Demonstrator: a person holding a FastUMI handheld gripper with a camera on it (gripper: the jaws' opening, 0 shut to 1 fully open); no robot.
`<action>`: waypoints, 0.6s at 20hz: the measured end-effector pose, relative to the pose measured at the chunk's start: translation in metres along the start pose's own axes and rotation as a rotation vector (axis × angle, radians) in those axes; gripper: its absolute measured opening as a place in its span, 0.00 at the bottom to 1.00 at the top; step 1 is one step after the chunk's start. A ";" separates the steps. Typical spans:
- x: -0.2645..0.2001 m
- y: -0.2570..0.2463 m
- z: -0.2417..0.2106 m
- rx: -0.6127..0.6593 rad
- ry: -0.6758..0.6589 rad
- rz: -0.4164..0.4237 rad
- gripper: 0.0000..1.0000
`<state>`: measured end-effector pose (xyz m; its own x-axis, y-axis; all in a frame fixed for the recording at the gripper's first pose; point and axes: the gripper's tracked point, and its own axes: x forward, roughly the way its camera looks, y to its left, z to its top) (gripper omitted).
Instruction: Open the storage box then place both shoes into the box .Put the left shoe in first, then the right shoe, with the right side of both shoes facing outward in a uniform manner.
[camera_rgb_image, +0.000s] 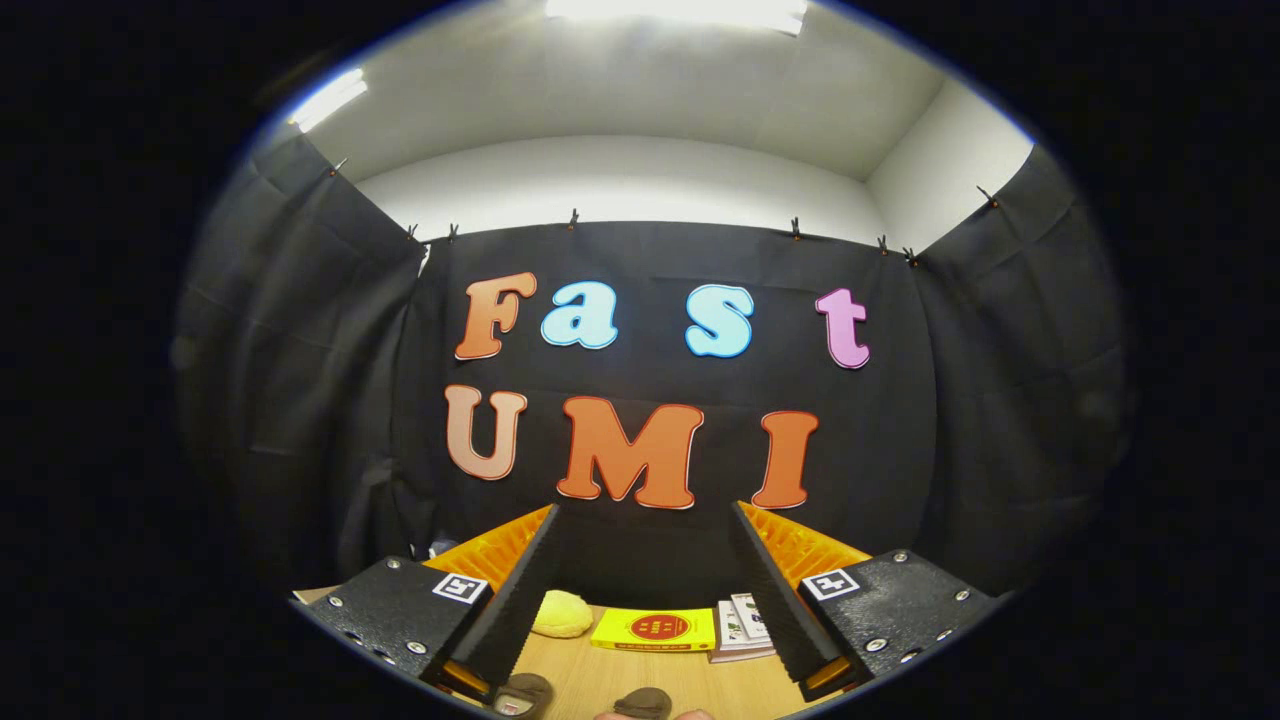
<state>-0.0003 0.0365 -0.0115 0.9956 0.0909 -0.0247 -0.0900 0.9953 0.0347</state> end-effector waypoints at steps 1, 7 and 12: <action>0.001 0.005 -0.007 0.015 0.019 0.012 0.98; 0.005 0.049 -0.063 0.103 0.170 0.131 0.98; 0.003 0.102 -0.127 0.271 0.366 0.267 0.98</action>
<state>-0.0101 0.1422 -0.1348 0.8599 0.3936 -0.3249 -0.2806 0.8963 0.3433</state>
